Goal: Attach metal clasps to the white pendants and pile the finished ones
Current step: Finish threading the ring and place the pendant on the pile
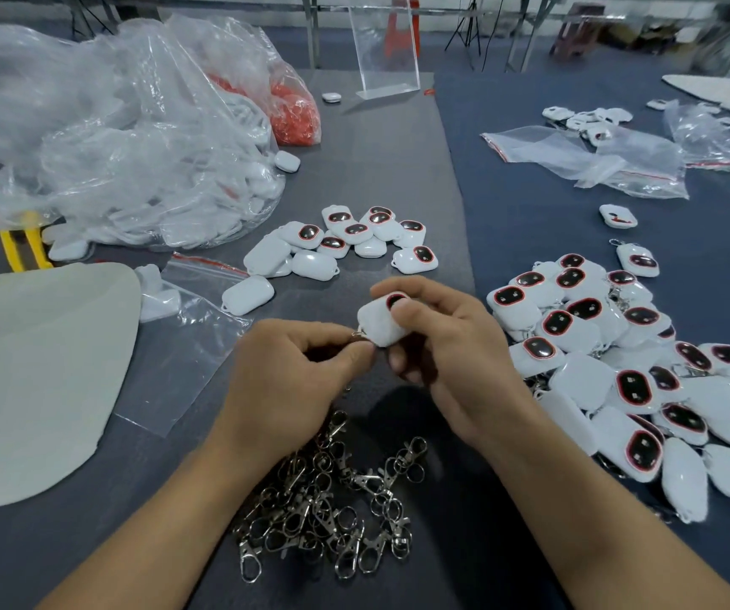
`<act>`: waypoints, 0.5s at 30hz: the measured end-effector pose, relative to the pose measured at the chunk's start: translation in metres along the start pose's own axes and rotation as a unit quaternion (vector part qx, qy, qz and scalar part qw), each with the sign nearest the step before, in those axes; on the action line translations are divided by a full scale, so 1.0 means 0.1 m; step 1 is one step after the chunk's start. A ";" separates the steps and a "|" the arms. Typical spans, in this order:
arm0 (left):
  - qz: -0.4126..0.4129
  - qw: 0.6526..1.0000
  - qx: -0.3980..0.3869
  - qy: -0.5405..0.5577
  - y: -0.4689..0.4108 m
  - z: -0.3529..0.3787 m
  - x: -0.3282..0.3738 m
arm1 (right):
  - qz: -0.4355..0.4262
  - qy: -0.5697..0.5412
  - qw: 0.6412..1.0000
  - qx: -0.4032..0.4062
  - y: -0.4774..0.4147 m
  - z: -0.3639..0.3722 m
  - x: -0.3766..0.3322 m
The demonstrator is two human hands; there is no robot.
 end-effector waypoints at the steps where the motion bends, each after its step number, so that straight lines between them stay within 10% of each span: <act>1: -0.033 0.997 -0.016 0.064 -0.01 0.05 -0.04 | 0.023 -0.028 0.999 -0.007 0.00 0.01 0.02; 7: -0.035 0.994 -0.021 0.104 -0.03 0.04 -0.04 | 0.091 -0.097 0.991 -0.017 0.00 0.04 0.13; 10: 0.163 0.961 -0.013 -0.224 0.04 0.01 0.17 | -0.110 0.135 0.985 0.012 0.07 0.05 -0.07; 13: 0.255 0.890 -0.019 -0.378 0.16 0.10 0.28 | -0.303 0.396 0.867 -0.010 0.25 0.26 -0.15; 15: 0.219 0.904 -0.009 -0.367 0.15 0.06 0.24 | -0.248 0.327 0.912 -0.001 0.20 0.21 -0.12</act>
Point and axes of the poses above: each hand's wrist, its own y-axis away from the middle knuckle, its own z-axis out of the palm, x = y × z, the point moved 7 cm from there along -y, towards the middle knuckle, and after that the axes turned 3 degrees about x, right-handed, at the moved point
